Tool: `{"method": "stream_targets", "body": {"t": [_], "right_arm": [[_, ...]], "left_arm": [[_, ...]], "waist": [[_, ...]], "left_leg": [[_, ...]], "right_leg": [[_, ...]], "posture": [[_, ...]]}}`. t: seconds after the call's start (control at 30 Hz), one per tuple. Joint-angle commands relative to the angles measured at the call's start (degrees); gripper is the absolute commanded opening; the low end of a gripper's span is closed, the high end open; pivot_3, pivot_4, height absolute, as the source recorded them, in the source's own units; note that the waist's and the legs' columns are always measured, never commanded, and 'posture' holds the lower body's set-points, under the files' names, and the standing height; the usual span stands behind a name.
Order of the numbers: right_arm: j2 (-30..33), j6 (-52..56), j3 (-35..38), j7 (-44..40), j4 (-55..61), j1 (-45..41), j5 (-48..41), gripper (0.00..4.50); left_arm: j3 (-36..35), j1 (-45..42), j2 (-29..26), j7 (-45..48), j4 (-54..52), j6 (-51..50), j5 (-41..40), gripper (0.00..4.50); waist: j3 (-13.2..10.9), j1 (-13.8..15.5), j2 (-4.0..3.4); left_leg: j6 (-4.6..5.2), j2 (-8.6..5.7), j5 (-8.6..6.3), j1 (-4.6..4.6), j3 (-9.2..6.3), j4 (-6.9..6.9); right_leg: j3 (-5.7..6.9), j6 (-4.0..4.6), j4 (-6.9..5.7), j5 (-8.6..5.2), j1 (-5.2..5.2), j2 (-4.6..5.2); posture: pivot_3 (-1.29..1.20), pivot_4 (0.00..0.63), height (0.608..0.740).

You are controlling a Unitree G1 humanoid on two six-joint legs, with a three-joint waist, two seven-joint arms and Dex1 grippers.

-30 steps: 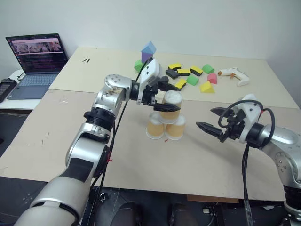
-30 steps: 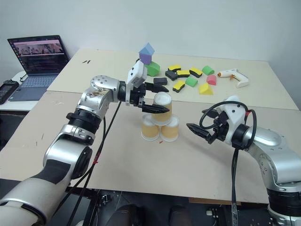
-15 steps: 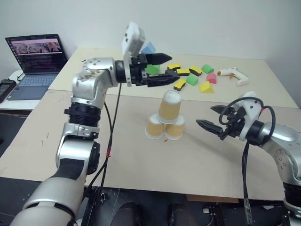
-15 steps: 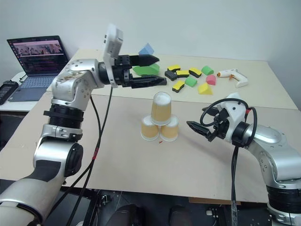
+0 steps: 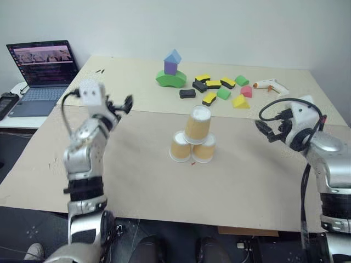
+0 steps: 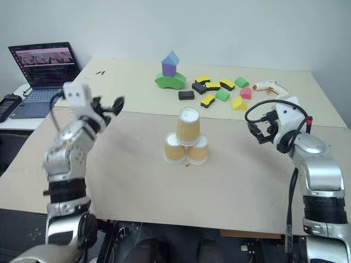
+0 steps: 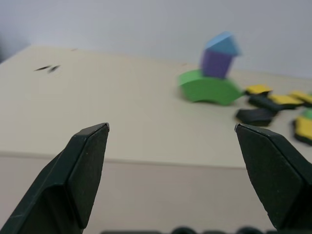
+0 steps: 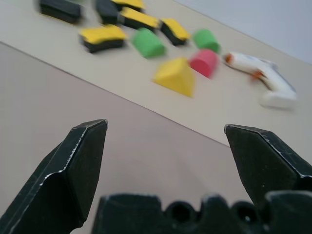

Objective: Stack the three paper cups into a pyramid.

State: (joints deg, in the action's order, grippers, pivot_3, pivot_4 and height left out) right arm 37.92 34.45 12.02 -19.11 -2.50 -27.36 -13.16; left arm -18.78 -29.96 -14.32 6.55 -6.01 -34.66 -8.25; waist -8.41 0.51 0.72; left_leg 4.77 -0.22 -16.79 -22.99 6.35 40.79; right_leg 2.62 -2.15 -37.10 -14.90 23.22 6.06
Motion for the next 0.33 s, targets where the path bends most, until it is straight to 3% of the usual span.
{"method": "stream_targets", "body": {"t": [0.03, 0.33], "right_arm": [[-2.31, -2.16, 2.54, 4.27, 0.77, -0.94, 1.04, 4.5], [-5.18, -13.78, 6.94, 4.23, -2.56, 6.49, 0.61, 4.5]], "left_arm": [[-3.52, 5.95, 1.8, -7.57, -6.07, 4.9, 2.84, 4.41], [-8.62, 14.66, 1.71, -10.69, -2.14, 13.89, 1.8, 4.41]], "waist": [[0.0, 0.01, 0.0], [0.01, 0.36, -0.02]], "left_leg": [[-0.05, 0.0, 0.03, 0.0, 0.0, -0.01], [-0.13, -0.06, 0.07, 0.22, 0.02, 0.0]], "right_leg": [[0.01, 0.0, 0.0, 0.0, 0.0, -0.02], [0.08, 0.0, 0.05, 0.0, -0.24, 0.04]], "posture": [[0.0, 0.15, 0.74], [0.0, 0.15, 0.74]]}}
